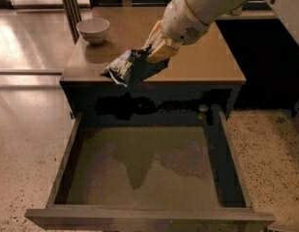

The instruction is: Place blue chip bag into top drawer

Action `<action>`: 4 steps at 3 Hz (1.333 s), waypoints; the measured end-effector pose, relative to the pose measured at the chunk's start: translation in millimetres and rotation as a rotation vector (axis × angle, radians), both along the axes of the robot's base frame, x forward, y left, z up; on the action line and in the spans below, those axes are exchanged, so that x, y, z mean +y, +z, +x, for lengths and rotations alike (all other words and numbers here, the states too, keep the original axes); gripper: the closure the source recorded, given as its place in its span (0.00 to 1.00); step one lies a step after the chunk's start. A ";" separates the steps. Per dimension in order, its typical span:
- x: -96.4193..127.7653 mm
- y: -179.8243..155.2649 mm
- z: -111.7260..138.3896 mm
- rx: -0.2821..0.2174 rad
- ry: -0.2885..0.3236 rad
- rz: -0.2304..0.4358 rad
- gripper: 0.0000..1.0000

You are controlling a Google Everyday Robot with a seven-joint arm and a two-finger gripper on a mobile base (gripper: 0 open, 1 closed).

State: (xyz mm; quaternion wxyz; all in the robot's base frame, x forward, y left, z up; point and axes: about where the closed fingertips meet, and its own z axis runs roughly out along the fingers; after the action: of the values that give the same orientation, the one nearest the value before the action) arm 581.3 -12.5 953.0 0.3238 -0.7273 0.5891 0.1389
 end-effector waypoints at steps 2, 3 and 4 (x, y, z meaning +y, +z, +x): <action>0.3 -86.7 -76.2 0.118 -0.015 -0.048 1.00; 1.3 -107.1 -88.4 0.157 -0.001 -0.072 1.00; 1.3 -107.2 -88.4 0.157 -0.001 -0.072 1.00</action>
Offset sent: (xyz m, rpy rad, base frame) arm -0.1160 -0.0048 -0.1858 -0.1412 0.2483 -0.0006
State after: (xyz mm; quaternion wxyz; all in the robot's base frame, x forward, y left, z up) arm 492.9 -11.2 845.8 0.2504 -0.7250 0.6175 0.1740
